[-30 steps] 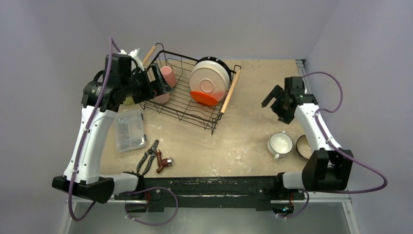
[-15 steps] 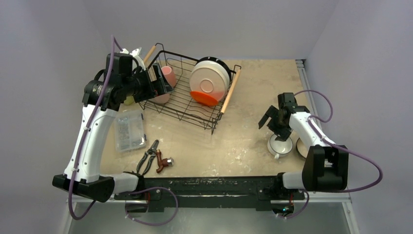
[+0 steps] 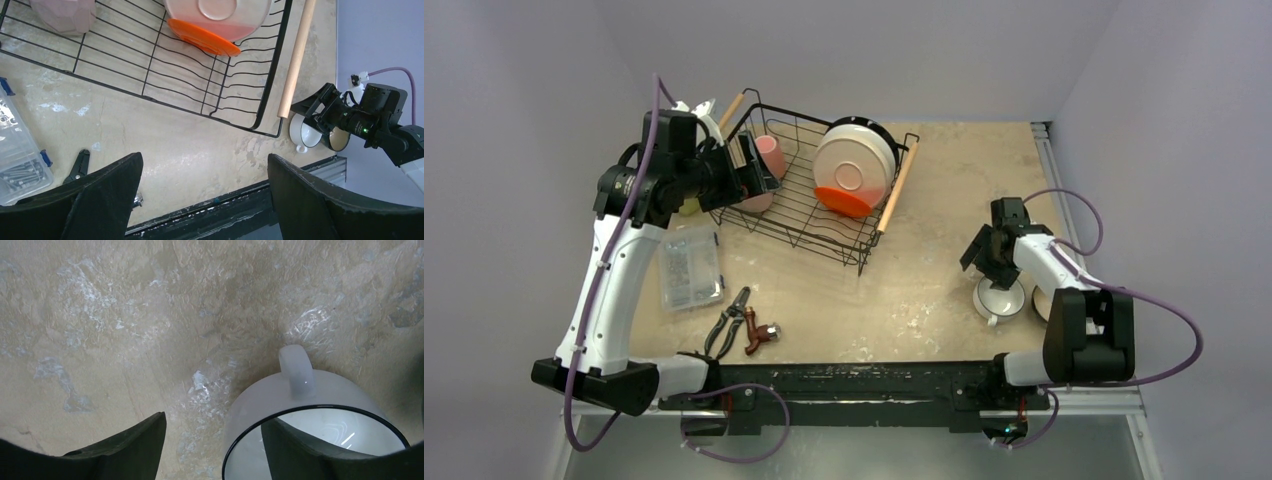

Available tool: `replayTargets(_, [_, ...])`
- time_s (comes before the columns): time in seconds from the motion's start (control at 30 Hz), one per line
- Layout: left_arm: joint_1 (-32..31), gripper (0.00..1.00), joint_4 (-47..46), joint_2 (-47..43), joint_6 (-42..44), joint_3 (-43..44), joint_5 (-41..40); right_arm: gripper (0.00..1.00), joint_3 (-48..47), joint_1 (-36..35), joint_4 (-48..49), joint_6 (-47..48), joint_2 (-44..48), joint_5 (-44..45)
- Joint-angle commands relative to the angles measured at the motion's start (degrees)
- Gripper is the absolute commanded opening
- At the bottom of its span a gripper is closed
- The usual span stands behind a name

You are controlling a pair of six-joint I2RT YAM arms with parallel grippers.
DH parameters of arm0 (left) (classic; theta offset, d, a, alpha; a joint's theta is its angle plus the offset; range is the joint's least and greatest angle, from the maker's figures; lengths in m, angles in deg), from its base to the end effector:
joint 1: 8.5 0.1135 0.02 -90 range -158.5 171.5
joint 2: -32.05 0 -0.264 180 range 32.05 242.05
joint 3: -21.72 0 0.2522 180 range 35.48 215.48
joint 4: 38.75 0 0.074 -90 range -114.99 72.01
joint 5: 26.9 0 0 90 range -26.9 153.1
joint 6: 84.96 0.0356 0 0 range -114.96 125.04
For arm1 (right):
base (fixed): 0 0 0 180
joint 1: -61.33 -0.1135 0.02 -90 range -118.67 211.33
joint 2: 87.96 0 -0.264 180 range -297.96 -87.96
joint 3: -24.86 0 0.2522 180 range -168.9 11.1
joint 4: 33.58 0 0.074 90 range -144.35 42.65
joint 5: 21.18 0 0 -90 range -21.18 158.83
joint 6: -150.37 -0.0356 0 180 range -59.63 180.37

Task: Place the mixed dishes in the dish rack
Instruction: Pick up the bowl from the center of the board.

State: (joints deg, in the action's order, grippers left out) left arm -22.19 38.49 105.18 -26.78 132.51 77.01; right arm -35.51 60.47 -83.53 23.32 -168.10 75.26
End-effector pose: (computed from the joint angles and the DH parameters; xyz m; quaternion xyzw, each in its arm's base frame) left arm 0.2182 -0.0620 0.4511 -0.0906 0.8950 -0.2646 0.3475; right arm 0.2501 -0.0002 0.1857 0.3147 0.9311 0.0048 0.1842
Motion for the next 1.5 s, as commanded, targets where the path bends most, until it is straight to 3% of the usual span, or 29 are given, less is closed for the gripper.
replayTargets(0.0, [-0.5, 0.94, -1.2, -1.1, 0.8, -0.2, 0.2, 0.65, 1.7, -0.2, 5.6, 0.9, 0.3, -0.8])
replayTargets(0.17, [-0.6, 0.94, -1.0, -0.7, 1.0, 0.4, 0.2, 0.49, 1.5, -0.3, 6.9, 1.5, -1.6, -2.6])
replayTargets(0.3, [-0.6, 0.94, -1.1, -0.9, 1.7, 0.4, 0.2, 0.16, 0.6, -0.3, 8.3, 2.7, -2.4, -5.7])
replayTargets(0.43, [-0.7, 0.94, -1.1, -0.8, 2.0, 0.5, 0.1, 0.0, -2.8, -0.3, 7.8, 3.9, -3.3, -6.3])
replayTargets(0.77, [-1.1, 0.93, -1.3, -0.1, 1.9, 0.6, 0.8, 0.0, -24.0, -0.3, 6.3, 9.3, -7.7, -16.3])
replayTargets(1.07, [-1.1, 0.93, -1.1, -0.1, 2.0, 0.4, 0.7, 0.0, -58.5, 0.0, 0.0, 9.5, -16.3, -16.3])
replayTargets(1.17, [-1.2, 0.93, -1.4, 0.0, 2.1, 0.3, 1.1, 0.0, -70.7, 0.5, -0.8, 3.9, -19.7, -21.4])
replayTargets(1.23, [-1.3, 0.94, -2.2, 0.0, 2.2, 0.2, 2.2, 0.0, -73.5, 0.7, 5.0, -4.7, -20.2, -30.5])
replayTargets(1.3, [-1.5, 0.94, -3.2, 0.1, 2.0, 0.3, 3.8, 0.0, -70.2, 0.6, 16.2, -15.4, -18.9, -36.7])
replayTargets(1.47, [-1.5, 0.92, -8.1, 0.3, 0.3, -0.9, 10.4, 0.0, -46.1, -2.1, 68.9, -53.6, -14.3, -41.3])
